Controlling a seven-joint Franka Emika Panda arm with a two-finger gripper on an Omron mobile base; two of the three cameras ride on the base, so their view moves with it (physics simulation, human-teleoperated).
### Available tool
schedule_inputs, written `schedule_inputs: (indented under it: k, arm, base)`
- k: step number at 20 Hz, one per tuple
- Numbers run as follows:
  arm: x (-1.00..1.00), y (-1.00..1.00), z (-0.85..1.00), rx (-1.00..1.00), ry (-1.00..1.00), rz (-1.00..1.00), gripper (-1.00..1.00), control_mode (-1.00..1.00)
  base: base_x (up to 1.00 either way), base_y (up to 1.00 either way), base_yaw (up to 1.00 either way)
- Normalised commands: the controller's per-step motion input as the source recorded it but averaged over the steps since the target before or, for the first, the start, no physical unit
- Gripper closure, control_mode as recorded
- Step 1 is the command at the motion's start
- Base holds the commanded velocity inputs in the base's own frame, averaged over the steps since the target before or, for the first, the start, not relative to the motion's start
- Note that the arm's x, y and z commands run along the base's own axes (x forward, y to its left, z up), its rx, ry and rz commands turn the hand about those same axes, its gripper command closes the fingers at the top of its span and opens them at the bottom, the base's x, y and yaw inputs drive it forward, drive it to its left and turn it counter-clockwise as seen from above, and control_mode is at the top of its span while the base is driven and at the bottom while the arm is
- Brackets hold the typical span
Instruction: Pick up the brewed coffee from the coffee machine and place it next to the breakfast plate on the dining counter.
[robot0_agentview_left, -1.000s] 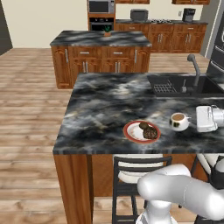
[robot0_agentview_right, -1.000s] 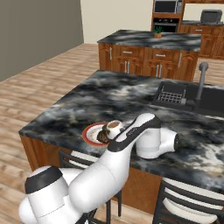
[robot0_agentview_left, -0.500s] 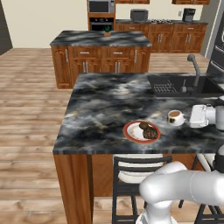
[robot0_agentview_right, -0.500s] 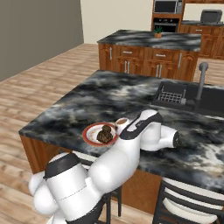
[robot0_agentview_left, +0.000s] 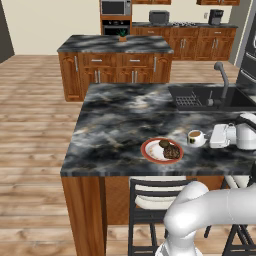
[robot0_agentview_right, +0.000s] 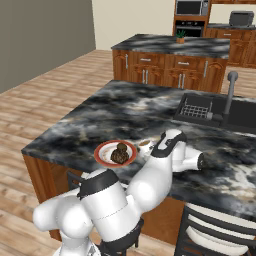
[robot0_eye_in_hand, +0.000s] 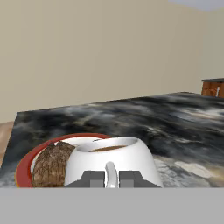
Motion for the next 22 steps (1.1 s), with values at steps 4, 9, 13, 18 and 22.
schedule_inputs:
  k: [4,9,13,18,22]
  arm:
    - [0.46,-0.26,-0.44,0.00,0.04,0.00,1.00,-1.00]
    - [0.39,-0.15,-0.47,0.00,0.04,0.00,1.00,-1.00]
    - [0.25,0.00,-0.58,-0.01,0.02,0.00,1.00,-1.00]
    - [0.25,0.00,-0.48,-0.02,0.01,0.00,1.00,-1.00]
    - [0.08,0.00,-0.14,0.00,0.00,0.00,-1.00,-1.00]
  base:
    - [0.00,0.00,0.00]
    - [0.00,0.00,0.00]
    - [0.00,0.00,0.00]
    - [0.00,0.00,0.00]
    - [0.00,0.00,0.00]
